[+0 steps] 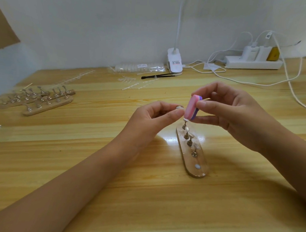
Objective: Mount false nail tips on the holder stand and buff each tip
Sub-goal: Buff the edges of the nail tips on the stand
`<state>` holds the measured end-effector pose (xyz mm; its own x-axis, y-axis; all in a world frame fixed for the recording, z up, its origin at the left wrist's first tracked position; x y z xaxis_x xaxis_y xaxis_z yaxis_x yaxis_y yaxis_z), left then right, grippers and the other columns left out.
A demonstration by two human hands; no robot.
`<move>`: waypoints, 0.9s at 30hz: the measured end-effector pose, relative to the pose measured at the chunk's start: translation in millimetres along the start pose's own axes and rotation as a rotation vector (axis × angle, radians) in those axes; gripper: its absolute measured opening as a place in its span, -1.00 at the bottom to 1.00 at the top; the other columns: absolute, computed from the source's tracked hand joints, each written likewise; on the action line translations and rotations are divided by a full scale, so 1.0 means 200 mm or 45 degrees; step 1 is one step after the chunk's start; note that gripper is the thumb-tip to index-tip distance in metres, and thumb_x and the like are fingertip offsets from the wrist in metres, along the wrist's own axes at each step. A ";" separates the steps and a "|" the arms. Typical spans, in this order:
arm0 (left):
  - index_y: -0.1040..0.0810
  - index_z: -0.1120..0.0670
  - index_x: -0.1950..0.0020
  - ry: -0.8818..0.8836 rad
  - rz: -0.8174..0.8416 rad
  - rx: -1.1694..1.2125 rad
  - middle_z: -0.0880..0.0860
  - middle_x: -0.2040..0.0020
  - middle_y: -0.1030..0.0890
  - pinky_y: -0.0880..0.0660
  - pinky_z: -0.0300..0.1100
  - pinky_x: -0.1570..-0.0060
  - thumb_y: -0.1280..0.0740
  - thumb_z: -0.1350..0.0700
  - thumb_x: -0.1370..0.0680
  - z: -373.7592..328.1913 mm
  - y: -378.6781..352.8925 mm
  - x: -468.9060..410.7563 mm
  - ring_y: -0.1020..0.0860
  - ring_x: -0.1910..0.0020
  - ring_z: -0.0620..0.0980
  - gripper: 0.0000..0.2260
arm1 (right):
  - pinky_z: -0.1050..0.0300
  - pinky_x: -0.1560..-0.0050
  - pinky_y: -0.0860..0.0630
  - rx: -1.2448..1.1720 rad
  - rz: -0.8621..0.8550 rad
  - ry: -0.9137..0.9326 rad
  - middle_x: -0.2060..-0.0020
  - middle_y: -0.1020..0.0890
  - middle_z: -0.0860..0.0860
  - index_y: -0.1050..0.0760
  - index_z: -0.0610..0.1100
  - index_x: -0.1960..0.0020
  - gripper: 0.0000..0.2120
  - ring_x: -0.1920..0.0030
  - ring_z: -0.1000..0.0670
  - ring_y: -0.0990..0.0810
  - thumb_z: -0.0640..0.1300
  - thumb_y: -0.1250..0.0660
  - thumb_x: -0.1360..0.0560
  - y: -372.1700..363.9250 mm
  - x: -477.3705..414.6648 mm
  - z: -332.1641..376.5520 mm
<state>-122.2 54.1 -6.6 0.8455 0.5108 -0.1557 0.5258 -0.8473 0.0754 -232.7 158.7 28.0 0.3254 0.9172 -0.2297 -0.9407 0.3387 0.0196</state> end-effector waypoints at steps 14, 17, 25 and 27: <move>-0.68 0.04 -0.10 0.053 -0.004 0.027 -0.02 -0.08 -0.70 -0.47 -0.14 -0.19 -0.41 -0.06 -0.49 0.03 0.01 -0.01 -0.62 -0.10 -0.11 -0.74 | 0.10 0.01 -0.63 0.104 0.088 -0.018 0.09 -0.71 -0.10 -0.53 -0.20 -0.02 -0.76 0.04 -0.11 -0.71 -0.12 -0.43 -0.41 -0.08 0.01 -0.05; -0.68 0.04 -0.10 0.044 -0.015 0.042 -0.06 -0.05 -0.70 -0.46 -0.16 -0.16 -0.41 -0.06 -0.49 0.02 0.02 -0.01 -0.61 -0.02 -0.18 -0.73 | 0.08 0.00 -0.63 -0.006 -0.103 0.085 0.09 -0.67 -0.10 -0.51 -0.21 -0.03 -0.74 0.03 -0.11 -0.70 -0.14 -0.42 -0.38 -0.03 0.00 -0.01; -0.72 -0.08 -0.01 0.046 -0.019 0.057 -0.09 -0.04 -0.71 -0.45 -0.18 -0.14 -0.43 -0.08 -0.48 0.03 0.00 0.00 -0.62 -0.05 -0.20 -0.83 | 0.10 0.05 -0.64 0.000 -0.162 0.105 0.13 -0.67 -0.08 -0.53 -0.17 0.02 -0.76 0.07 -0.09 -0.71 -0.10 -0.43 -0.37 -0.02 0.00 0.00; -0.72 -0.10 0.00 0.054 -0.030 0.048 -0.11 -0.04 -0.70 -0.47 -0.23 -0.10 -0.44 -0.09 -0.47 0.03 0.01 -0.01 -0.62 -0.04 -0.22 -0.84 | 0.16 0.08 -0.62 -0.019 -0.252 0.148 0.18 -0.67 0.01 -0.53 -0.12 0.03 -0.78 0.11 -0.02 -0.70 -0.07 -0.43 -0.36 0.03 0.01 0.02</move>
<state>-123.1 51.5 -12.9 0.8364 0.5360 -0.1150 0.5426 -0.8393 0.0348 -237.5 162.6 32.3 0.4917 0.8025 -0.3381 -0.8611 0.5059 -0.0515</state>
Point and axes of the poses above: each hand's wrist, its own x-axis away from the middle knuckle, its own y-axis out of the back of the hand, z = x × y, the point moved 9 cm from there along -x, towards the middle knuckle
